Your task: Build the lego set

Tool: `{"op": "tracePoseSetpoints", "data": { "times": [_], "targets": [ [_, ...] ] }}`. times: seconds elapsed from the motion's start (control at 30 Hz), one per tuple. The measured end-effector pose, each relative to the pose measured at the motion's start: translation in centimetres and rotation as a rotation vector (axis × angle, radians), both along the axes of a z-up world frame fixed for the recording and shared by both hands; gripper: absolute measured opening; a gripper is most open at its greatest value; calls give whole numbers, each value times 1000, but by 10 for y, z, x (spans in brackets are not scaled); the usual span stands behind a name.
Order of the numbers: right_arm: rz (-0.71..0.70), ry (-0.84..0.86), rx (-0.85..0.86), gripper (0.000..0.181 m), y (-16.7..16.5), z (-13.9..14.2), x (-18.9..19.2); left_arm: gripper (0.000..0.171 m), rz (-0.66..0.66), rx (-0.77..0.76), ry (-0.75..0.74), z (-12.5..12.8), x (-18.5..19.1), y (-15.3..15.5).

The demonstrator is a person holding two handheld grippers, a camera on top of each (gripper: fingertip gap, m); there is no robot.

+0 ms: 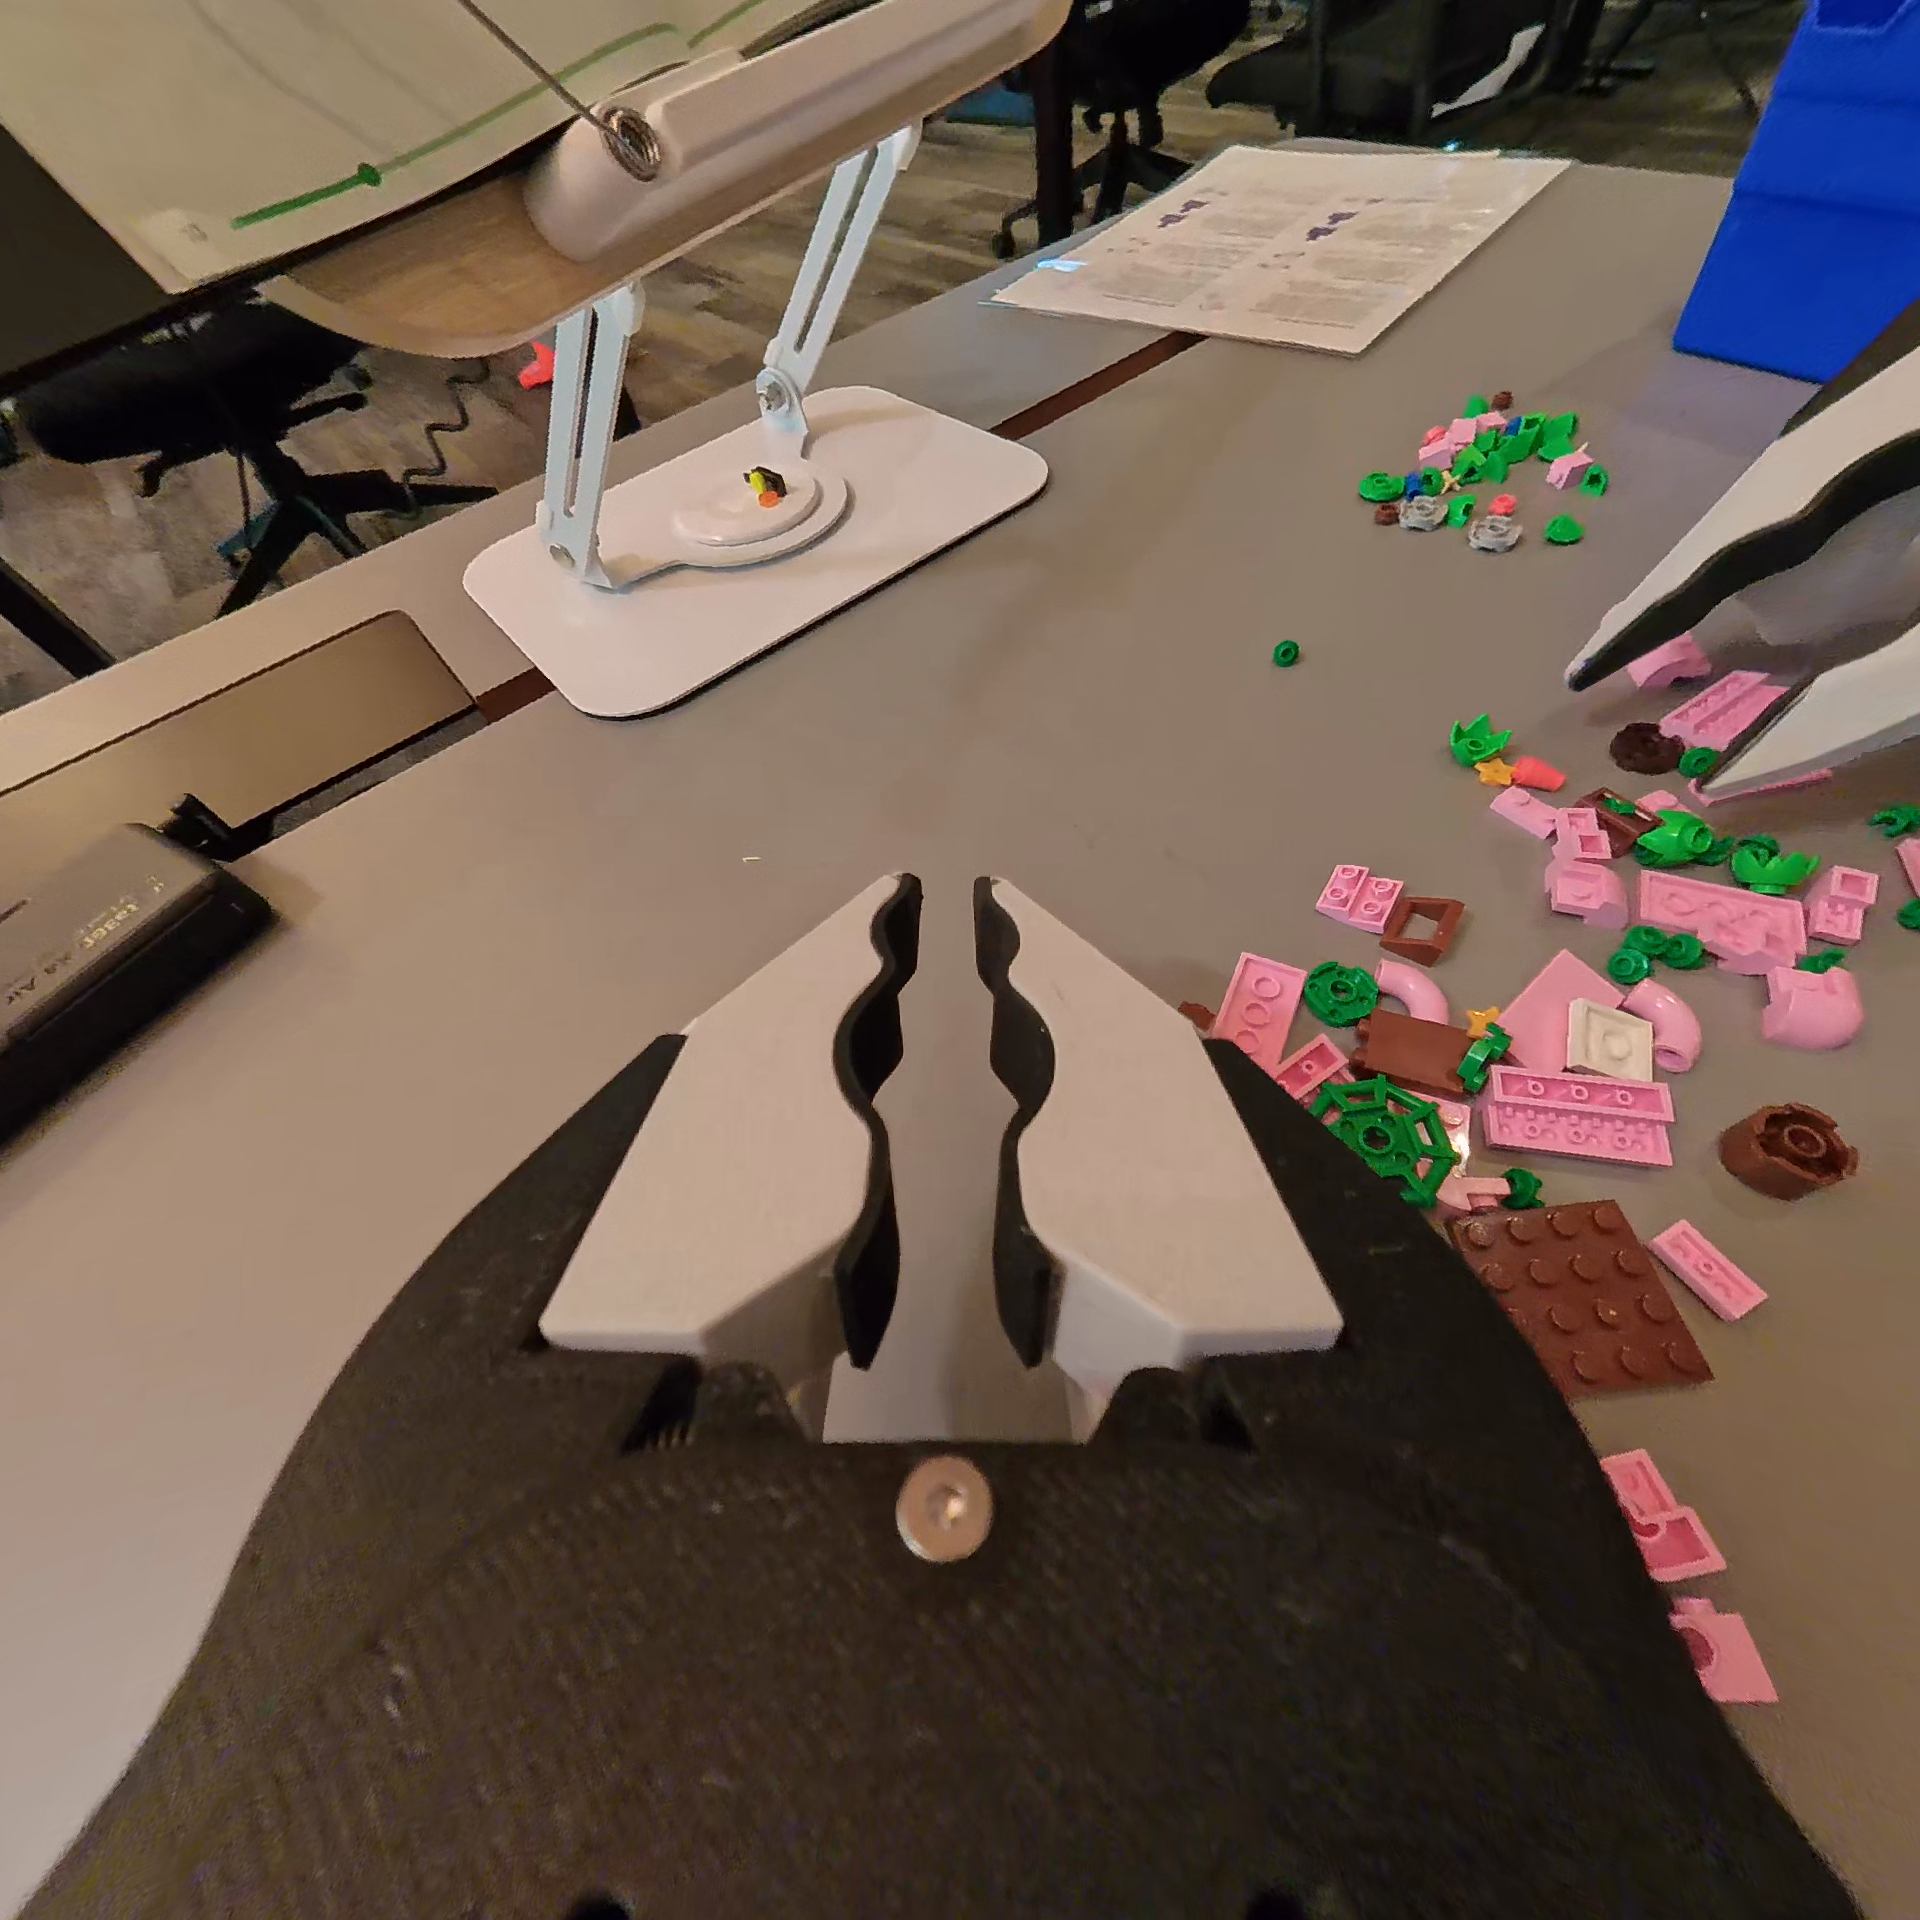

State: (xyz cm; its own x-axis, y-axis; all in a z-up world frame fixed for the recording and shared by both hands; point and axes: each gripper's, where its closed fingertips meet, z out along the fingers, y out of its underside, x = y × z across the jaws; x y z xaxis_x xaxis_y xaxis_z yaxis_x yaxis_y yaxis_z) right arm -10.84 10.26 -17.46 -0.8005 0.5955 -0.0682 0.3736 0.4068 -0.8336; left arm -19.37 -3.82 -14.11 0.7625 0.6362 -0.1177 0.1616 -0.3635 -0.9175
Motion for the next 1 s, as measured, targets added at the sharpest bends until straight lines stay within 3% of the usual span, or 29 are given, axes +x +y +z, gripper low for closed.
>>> {"op": "tracePoseSetpoints", "data": {
  "times": [0.5,0.77,1.0],
  "targets": [
    [-28,-108,-67,37,8,-1,-2,8,5,54,-29,3,-2,-4],
    [20,-36,144,26,0,-22,6,8,1,33,-22,2,-1,-2],
    [38,-17,157,20,-3,-22,8,8,2,39,-26,2,-1,-3]
  ]
}}
